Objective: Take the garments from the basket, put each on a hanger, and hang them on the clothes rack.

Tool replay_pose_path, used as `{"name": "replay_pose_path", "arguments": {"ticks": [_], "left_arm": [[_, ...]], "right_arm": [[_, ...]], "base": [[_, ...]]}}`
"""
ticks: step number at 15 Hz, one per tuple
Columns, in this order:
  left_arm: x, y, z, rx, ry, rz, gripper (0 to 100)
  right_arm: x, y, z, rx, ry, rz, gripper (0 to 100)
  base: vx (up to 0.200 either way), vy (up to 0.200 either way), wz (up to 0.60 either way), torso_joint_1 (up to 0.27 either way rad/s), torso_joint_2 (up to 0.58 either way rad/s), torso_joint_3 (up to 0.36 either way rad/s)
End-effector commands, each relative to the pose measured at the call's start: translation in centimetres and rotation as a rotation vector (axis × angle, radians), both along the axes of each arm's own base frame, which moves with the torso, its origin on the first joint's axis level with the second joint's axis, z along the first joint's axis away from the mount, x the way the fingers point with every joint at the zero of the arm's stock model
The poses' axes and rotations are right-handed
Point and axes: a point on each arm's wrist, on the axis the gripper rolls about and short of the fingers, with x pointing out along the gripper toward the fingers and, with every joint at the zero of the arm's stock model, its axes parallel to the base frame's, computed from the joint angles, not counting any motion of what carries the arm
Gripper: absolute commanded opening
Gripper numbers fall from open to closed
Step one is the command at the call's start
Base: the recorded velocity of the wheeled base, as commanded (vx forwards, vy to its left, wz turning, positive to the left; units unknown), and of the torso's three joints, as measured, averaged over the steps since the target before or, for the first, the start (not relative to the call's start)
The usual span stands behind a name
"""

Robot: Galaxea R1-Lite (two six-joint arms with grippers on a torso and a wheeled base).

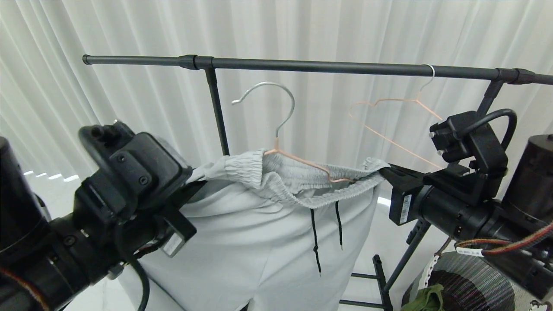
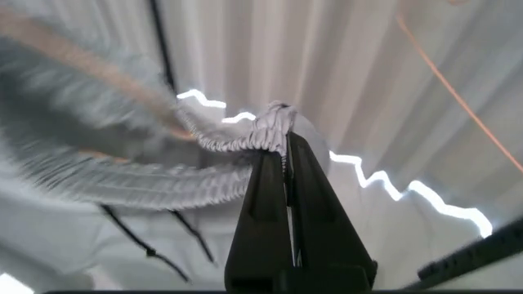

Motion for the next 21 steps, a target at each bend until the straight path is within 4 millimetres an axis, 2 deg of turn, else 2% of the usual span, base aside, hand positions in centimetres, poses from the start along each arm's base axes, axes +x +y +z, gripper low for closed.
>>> {"name": "replay_pose_path", "arguments": {"ticks": [1, 4, 8, 9, 13, 17, 21], "left_arm": [[1.7, -1.6, 0.2, -0.035, 0.016, 0.046, 0], [2.1, -2.7, 1.5, -0.163, -0.012, 0.144, 0], [1.2, -3.4, 2.1, -0.252, -0.022, 0.144, 0], [1.2, -3.4, 2.4, -0.272, -0.038, 0.142, 0], [0.4, -3.4, 2.2, -0.288, -0.05, 0.111, 0], [-0.8, -3.5, 0.7, -0.275, -0.035, 0.065, 0], [-2.3, -4.3, 0.0, -0.275, -0.028, -0.015, 0]], "right_arm": [[-1.7, 1.1, 0.1, -0.018, -0.014, 0.085, 0], [-2.4, 1.5, -1.3, -0.117, -0.019, 0.12, 0], [-2.9, 1.4, -1.9, -0.145, -0.016, 0.14, 0], [-2.9, 1.3, -2.0, -0.149, -0.014, 0.14, 100], [-3.0, 0.1, -1.7, -0.164, -0.036, 0.12, 100], [-1.1, -1.7, -0.6, -0.242, -0.118, 0.087, 100], [0.5, -1.2, 1.4, -0.352, -0.2, 0.123, 100]], "base": [[0.0, 0.0, 0.0, 0.0, 0.0, 0.0], [0.0, 0.0, 0.0, 0.0, 0.0, 0.0], [0.0, 0.0, 0.0, 0.0, 0.0, 0.0], [0.0, 0.0, 0.0, 0.0, 0.0, 0.0], [0.0, 0.0, 0.0, 0.0, 0.0, 0.0], [0.0, 0.0, 0.0, 0.0, 0.0, 0.0], [0.0, 0.0, 0.0, 0.0, 0.0, 0.0]]}}
